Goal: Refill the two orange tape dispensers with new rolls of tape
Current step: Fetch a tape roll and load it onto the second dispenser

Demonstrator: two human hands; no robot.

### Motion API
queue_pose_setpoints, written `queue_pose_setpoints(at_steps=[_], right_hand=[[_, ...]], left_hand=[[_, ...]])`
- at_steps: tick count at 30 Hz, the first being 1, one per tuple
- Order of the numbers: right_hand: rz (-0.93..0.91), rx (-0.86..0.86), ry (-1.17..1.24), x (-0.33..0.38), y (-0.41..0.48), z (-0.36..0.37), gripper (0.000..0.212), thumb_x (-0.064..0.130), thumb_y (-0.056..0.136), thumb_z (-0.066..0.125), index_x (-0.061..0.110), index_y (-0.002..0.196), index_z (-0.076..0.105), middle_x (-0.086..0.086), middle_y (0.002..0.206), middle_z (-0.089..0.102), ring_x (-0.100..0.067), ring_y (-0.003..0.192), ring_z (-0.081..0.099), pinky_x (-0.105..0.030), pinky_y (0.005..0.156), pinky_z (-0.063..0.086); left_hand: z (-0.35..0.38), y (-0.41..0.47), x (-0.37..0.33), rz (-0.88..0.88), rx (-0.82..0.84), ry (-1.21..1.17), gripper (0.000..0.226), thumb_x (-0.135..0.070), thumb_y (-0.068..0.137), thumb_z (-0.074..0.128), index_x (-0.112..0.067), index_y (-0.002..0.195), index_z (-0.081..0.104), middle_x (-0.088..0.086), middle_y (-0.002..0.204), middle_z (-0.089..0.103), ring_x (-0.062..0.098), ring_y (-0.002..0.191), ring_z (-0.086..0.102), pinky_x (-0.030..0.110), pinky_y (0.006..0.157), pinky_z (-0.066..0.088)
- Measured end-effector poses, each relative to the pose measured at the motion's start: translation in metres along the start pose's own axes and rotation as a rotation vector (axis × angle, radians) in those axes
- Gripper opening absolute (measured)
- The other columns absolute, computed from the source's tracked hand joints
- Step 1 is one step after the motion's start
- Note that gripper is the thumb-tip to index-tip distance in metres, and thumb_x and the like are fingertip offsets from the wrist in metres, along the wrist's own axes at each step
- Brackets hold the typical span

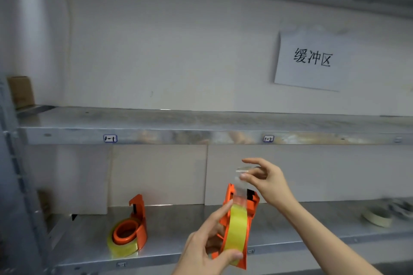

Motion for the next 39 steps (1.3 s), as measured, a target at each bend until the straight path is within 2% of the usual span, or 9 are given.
queue_pose_setpoints(at_steps=[4, 8, 12, 18, 22, 25, 32, 35, 39], right_hand=[[-0.007, 0.026, 0.010, 0.009, -0.007, -0.014, 0.032, 0.003, 0.076, 0.074, 0.021, 0.103, 0.068, 0.000, 0.069, 0.074, -0.006, 0.071, 0.070, -0.017, 0.071, 0.053], [0.010, 0.057, 0.043, 0.016, -0.021, -0.035, 0.024, 0.002, 0.077, 0.073, 0.013, 0.098, 0.070, -0.009, 0.080, 0.076, -0.012, 0.078, 0.072, -0.019, 0.074, 0.056], [0.014, 0.062, 0.084, 0.022, -0.038, -0.060, 0.024, 0.003, 0.077, 0.073, 0.013, 0.098, 0.070, -0.011, 0.080, 0.076, -0.012, 0.076, 0.072, -0.022, 0.074, 0.056], [-0.027, 0.087, 0.076, 0.032, -0.055, -0.087, 0.036, 0.002, 0.077, 0.074, 0.024, 0.105, 0.067, -0.011, 0.081, 0.074, -0.010, 0.074, 0.070, -0.013, 0.073, 0.053], [-0.060, 0.087, 0.038, 0.037, -0.068, -0.096, 0.036, 0.002, 0.080, 0.070, 0.031, 0.103, 0.068, -0.007, 0.082, 0.074, -0.013, 0.076, 0.071, -0.018, 0.075, 0.055], [-0.069, 0.082, 0.028, 0.043, -0.074, -0.097, 0.038, -0.003, 0.080, 0.069, 0.033, 0.092, 0.071, -0.009, 0.081, 0.074, -0.008, 0.073, 0.070, -0.018, 0.072, 0.055], [-0.062, 0.042, -0.009, 0.048, -0.081, -0.105, 0.032, -0.004, 0.079, 0.068, 0.027, 0.084, 0.075, 0.001, 0.088, 0.076, -0.010, 0.082, 0.072, -0.022, 0.079, 0.056], [-0.061, 0.052, -0.019, 0.056, -0.082, -0.104, 0.023, -0.002, 0.081, 0.066, 0.017, 0.087, 0.076, 0.000, 0.087, 0.075, -0.010, 0.082, 0.072, -0.020, 0.075, 0.058], [-0.060, 0.039, -0.019, 0.063, -0.082, -0.098, 0.024, -0.002, 0.082, 0.066, 0.020, 0.084, 0.076, 0.003, 0.086, 0.074, -0.009, 0.080, 0.072, -0.017, 0.072, 0.057]], left_hand=[[0.012, 0.000, -0.024, 0.076, -0.034, 0.021, 0.083, -0.018, 0.074, 0.080, -0.063, 0.132, 0.042, -0.004, 0.074, 0.056, 0.014, 0.072, 0.058, 0.047, 0.086, 0.054], [0.035, -0.009, -0.042, 0.100, -0.051, 0.039, 0.082, -0.021, 0.074, 0.080, -0.062, 0.133, 0.041, -0.002, 0.074, 0.055, 0.015, 0.070, 0.057, 0.051, 0.083, 0.053], [0.060, -0.023, -0.059, 0.115, -0.058, 0.024, 0.083, -0.023, 0.073, 0.080, -0.064, 0.132, 0.039, -0.007, 0.075, 0.057, 0.011, 0.071, 0.058, 0.044, 0.086, 0.055], [0.078, -0.034, -0.071, 0.073, -0.019, -0.056, 0.092, -0.015, 0.076, 0.080, -0.054, 0.143, 0.031, -0.011, 0.072, 0.060, 0.007, 0.075, 0.065, 0.019, 0.084, 0.052], [0.093, -0.037, -0.081, -0.003, 0.088, 0.008, 0.104, -0.014, 0.074, 0.082, -0.063, 0.141, 0.021, 0.006, 0.086, 0.062, 0.017, 0.074, 0.067, 0.026, 0.079, 0.056], [0.107, -0.042, -0.082, -0.050, 0.150, 0.100, 0.108, -0.012, 0.073, 0.080, -0.068, 0.139, 0.015, -0.001, 0.090, 0.064, 0.015, 0.072, 0.069, 0.025, 0.073, 0.056], [0.121, -0.040, -0.083, -0.084, 0.198, 0.143, 0.106, -0.016, 0.070, 0.080, -0.069, 0.137, 0.016, 0.011, 0.103, 0.070, 0.023, 0.082, 0.072, 0.035, 0.083, 0.059], [0.119, -0.040, -0.080, -0.103, 0.223, 0.135, 0.107, -0.018, 0.070, 0.081, -0.068, 0.139, 0.016, -0.001, 0.106, 0.071, 0.010, 0.082, 0.071, 0.033, 0.086, 0.059], [0.110, -0.040, -0.079, -0.102, 0.234, 0.143, 0.111, -0.017, 0.071, 0.083, -0.068, 0.139, 0.012, -0.004, 0.110, 0.072, 0.012, 0.090, 0.072, 0.032, 0.089, 0.058]])
Point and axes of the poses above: each hand's wrist, its own y-axis towards the middle knuckle, its own z-axis out of the palm, x = y × z, the point moved 8 cm from there along y, towards the middle knuckle
